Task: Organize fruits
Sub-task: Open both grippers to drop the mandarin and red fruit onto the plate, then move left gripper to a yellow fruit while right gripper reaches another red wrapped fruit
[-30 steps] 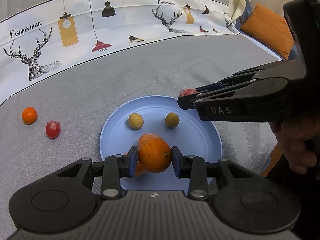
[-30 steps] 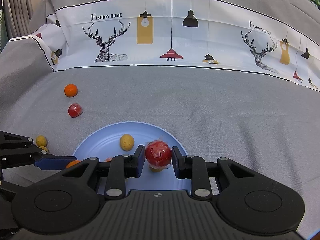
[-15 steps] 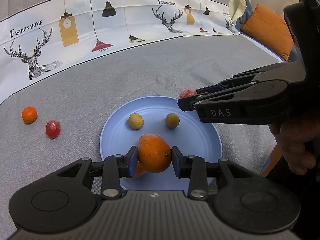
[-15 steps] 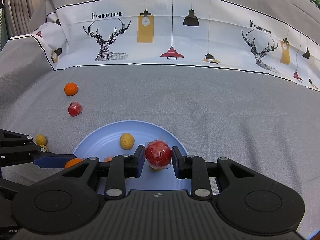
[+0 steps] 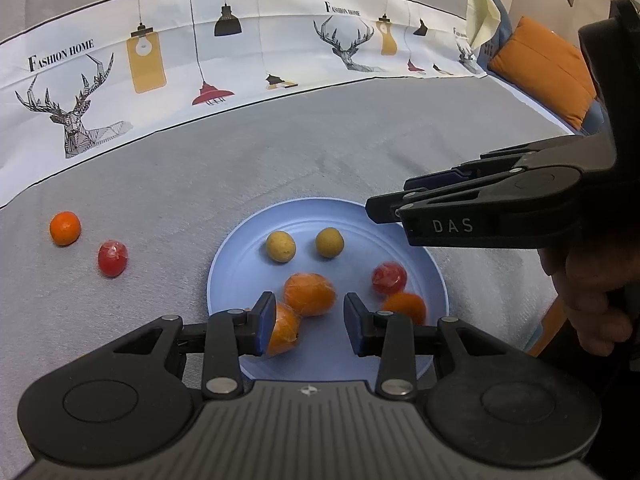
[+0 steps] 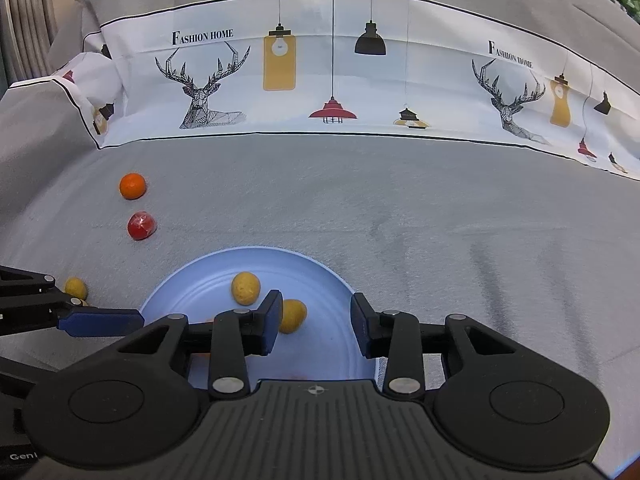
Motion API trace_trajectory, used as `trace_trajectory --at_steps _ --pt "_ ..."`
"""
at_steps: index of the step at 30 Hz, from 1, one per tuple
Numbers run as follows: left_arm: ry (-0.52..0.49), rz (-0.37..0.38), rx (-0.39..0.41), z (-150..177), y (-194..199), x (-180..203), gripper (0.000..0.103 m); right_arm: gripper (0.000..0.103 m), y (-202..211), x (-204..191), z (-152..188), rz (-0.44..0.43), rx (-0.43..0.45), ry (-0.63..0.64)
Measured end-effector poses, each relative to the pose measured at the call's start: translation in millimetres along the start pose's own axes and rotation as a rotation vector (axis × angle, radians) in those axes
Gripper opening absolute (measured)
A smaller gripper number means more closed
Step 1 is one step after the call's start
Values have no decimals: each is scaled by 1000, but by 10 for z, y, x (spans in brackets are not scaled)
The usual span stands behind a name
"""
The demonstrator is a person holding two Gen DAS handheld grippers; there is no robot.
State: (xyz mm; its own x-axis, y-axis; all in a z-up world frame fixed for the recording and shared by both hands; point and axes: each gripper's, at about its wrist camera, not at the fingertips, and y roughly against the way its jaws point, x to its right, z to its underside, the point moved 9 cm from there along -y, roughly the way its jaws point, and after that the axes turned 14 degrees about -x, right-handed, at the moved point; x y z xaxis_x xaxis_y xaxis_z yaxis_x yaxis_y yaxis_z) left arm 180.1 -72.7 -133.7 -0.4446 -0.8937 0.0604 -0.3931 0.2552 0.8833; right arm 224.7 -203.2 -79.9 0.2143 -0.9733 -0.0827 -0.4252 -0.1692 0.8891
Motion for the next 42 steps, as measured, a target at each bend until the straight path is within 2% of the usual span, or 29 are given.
trace_trajectory --at_steps 10,16,21,23,25,27,30,31,32,33,38,42 --pt "-2 -2 5 1 10 -9 39 39 9 17 -4 4 4 0" --pt "-4 0 18 -12 34 -24 17 39 18 21 -11 8 11 0" --pt "46 -18 35 -58 75 -133 17 39 28 10 -24 8 19 1" --pt "97 -52 39 -79 86 -261 17 39 36 9 -28 7 22 -1" --pt "173 -125 34 -88 90 -461 18 39 39 8 -31 6 23 -3" --pt "281 -210 13 -58 78 -726 21 39 45 2 -33 4 26 -3" --pt "419 -279 -35 36 51 -1031 22 39 48 -4 -31 4 28 0" --pt "446 -295 -46 58 49 -1103 28 39 46 -12 -33 4 27 3" --pt "484 -324 -62 90 46 -1197 40 39 45 -20 -34 4 27 5" --pt "518 -347 -75 120 43 -1271 44 39 46 -32 -38 4 28 7" --pt "666 -343 -137 283 -3 -1548 44 39 59 -87 -46 0 32 20" --pt "712 -323 -185 380 -58 -1609 44 39 62 -168 -73 -7 34 31"
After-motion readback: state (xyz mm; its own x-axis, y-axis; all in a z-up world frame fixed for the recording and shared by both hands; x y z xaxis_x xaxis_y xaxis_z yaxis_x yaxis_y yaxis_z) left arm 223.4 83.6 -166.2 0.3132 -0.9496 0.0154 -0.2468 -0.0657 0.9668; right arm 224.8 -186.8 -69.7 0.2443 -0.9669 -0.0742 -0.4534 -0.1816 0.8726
